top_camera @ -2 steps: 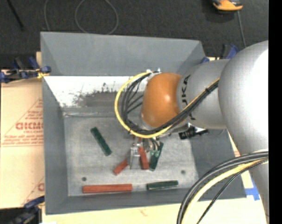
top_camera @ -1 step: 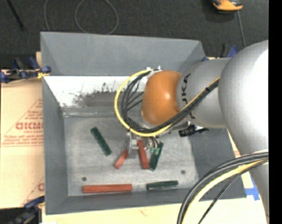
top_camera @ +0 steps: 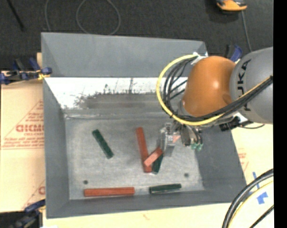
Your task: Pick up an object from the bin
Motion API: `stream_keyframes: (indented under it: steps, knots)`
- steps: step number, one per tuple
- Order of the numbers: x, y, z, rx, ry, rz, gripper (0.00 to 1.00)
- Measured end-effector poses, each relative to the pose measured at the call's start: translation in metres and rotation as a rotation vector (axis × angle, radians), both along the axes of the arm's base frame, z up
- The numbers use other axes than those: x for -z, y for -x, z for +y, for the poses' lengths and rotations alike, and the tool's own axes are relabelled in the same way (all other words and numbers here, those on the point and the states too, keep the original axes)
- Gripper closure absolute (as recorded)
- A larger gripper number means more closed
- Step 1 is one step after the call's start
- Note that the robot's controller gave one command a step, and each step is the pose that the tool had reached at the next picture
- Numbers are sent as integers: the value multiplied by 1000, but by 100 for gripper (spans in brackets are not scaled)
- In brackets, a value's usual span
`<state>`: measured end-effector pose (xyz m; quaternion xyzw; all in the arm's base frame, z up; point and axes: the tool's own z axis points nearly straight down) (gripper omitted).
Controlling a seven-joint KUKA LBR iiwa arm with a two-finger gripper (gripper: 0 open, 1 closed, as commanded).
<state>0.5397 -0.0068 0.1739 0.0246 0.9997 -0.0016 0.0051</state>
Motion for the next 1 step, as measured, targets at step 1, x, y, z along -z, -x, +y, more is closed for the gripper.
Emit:
stream_keyframes:
  steps: [1]
  knots:
    - [28,30,30,-754,0,11,100]
